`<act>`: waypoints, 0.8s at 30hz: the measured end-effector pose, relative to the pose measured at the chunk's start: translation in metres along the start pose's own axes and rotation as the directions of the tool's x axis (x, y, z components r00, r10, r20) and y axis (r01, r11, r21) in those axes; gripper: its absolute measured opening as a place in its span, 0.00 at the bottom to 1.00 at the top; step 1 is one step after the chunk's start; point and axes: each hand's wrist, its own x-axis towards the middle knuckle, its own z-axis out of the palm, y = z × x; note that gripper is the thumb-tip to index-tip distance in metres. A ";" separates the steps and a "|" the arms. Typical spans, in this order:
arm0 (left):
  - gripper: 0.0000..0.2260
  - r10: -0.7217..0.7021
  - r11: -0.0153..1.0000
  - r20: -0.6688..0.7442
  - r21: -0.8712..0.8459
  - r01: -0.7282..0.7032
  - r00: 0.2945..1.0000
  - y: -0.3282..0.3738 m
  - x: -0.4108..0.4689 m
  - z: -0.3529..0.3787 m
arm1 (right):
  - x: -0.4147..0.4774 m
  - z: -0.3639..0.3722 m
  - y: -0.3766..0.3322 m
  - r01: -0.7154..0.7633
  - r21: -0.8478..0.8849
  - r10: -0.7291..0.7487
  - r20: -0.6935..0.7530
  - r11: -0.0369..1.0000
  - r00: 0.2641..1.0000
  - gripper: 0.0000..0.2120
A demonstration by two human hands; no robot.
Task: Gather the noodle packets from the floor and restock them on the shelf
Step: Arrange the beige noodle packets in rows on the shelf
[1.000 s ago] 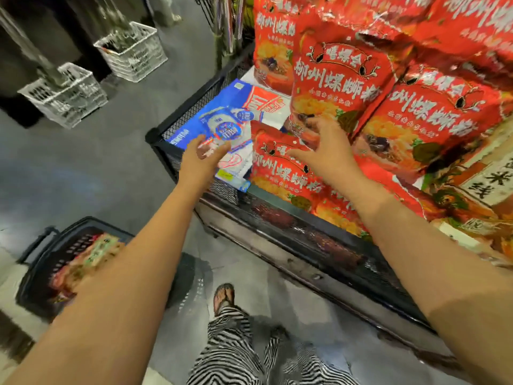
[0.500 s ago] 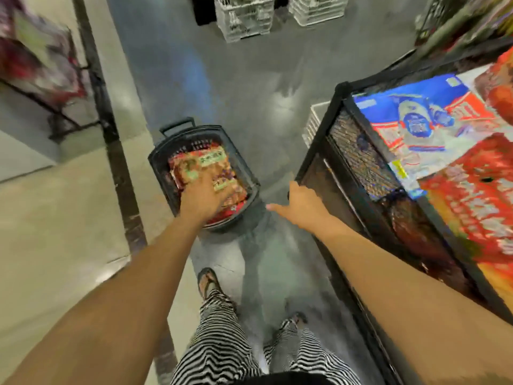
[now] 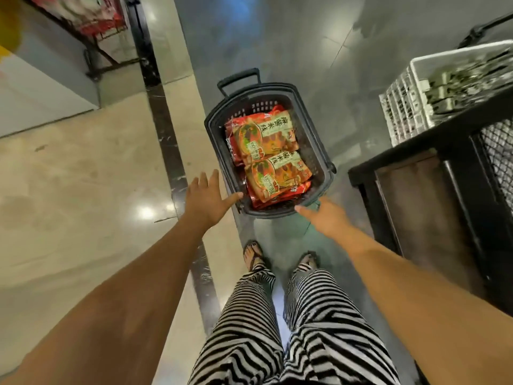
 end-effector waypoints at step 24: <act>0.43 0.214 0.945 0.004 0.254 -0.208 0.977 0.042 0.396 0.128 | 0.308 0.094 -0.016 -0.596 0.739 0.319 0.509 0.314 0.799 0.37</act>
